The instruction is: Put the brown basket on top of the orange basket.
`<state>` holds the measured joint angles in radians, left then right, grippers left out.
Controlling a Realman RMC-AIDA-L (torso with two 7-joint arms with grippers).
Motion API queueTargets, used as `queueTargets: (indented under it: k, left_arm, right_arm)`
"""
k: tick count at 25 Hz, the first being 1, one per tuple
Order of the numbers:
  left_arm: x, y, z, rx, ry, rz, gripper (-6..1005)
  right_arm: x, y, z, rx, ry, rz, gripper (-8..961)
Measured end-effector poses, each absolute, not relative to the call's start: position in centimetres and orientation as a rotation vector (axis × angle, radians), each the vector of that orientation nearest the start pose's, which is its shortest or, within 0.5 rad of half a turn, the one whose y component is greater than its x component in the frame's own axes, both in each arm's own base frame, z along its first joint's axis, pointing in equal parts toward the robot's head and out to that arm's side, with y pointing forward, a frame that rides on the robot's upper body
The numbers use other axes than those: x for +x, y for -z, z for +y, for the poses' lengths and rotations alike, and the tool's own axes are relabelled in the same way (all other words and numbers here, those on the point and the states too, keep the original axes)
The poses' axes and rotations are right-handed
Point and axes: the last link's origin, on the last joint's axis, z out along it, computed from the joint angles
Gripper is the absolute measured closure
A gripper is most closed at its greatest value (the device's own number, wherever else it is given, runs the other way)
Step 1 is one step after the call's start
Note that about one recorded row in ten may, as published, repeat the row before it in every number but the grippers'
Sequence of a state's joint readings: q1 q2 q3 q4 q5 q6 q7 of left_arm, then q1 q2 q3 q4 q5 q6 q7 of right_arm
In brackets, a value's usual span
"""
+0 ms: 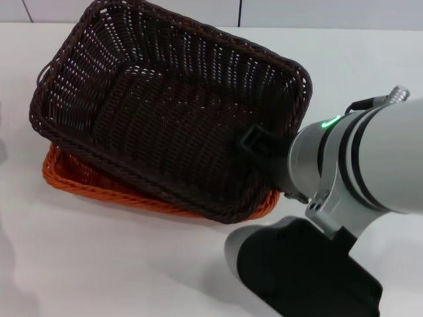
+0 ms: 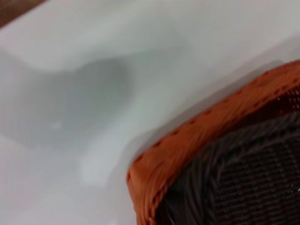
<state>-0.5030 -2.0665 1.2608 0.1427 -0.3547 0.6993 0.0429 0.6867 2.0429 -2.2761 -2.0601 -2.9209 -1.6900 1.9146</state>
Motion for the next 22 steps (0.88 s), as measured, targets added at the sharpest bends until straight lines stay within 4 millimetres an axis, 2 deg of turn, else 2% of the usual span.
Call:
queueTargets:
  k: [6,10,22]
  left_arm:
    - [-40.8,-3.6,35.5,-1.260,0.284,-0.866,233]
    - [-41.0,-3.7,35.3,-1.260,0.275,-0.870,233]
    - [-41.0,-3.7,35.3,-1.259,0.275,-0.870,233]
  right_arm:
    - [3.6,5.7,22.0,-2.331,0.985,-1.577,337]
    - [2.5,6.0,21.9,-2.314,0.917,-1.589,163]
    - [1.8,6.5,21.7,-2.304,0.874,-1.603,163]
